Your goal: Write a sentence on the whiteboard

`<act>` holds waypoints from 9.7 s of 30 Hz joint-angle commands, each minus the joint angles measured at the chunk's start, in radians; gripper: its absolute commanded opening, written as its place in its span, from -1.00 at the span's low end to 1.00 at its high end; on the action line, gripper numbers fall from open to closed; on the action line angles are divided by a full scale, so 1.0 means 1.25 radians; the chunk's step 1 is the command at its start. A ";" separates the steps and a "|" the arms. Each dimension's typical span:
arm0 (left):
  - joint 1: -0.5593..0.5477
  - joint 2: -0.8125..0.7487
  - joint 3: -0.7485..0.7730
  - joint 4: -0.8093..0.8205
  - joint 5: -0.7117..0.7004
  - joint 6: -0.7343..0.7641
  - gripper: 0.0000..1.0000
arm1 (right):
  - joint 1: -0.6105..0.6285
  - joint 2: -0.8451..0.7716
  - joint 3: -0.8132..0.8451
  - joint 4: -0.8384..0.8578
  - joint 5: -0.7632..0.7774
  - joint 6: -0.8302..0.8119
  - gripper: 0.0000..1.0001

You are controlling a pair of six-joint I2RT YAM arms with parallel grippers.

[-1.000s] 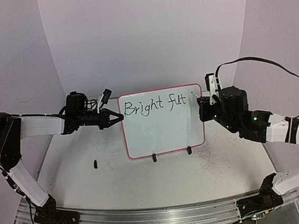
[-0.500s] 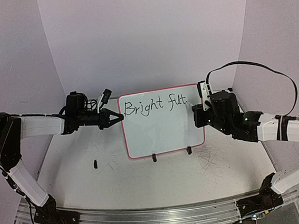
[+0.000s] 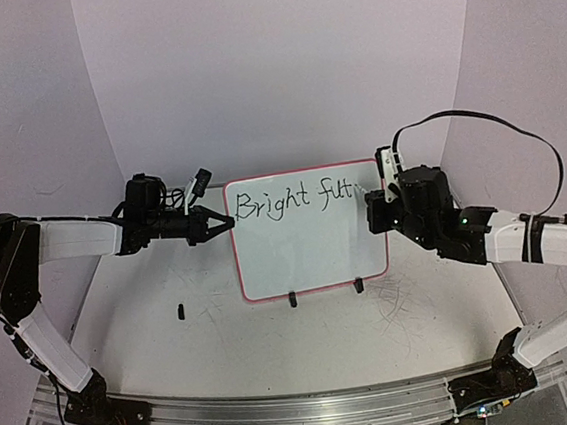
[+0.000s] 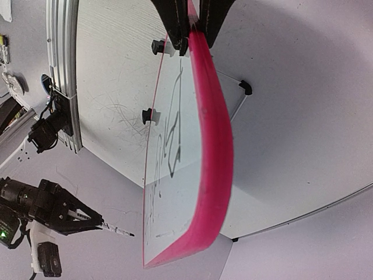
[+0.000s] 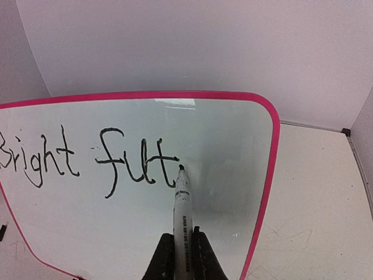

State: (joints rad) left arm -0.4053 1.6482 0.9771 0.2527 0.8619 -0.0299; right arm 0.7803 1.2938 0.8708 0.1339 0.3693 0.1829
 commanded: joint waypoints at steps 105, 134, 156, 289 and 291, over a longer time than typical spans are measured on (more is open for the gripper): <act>0.004 -0.046 0.018 0.035 -0.033 0.055 -1.00 | -0.032 0.012 0.000 -0.027 0.035 0.080 -1.00; 0.004 -0.044 0.019 0.033 -0.033 0.055 -1.00 | -0.051 0.020 0.050 0.022 -0.010 0.018 -1.00; 0.004 -0.043 0.018 0.033 -0.034 0.056 -1.00 | -0.052 0.018 0.032 -0.018 0.008 0.048 -1.00; 0.004 -0.053 0.015 0.030 -0.041 0.061 -1.00 | -0.069 0.026 0.004 0.065 0.007 0.053 -1.00; 0.004 -0.054 0.015 0.030 -0.041 0.061 -1.00 | -0.070 0.020 -0.004 0.061 -0.001 0.061 -1.00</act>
State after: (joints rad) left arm -0.4051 1.6352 0.9771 0.2311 0.8520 -0.0231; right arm 0.7002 1.3277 0.8490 0.1986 0.4011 0.2442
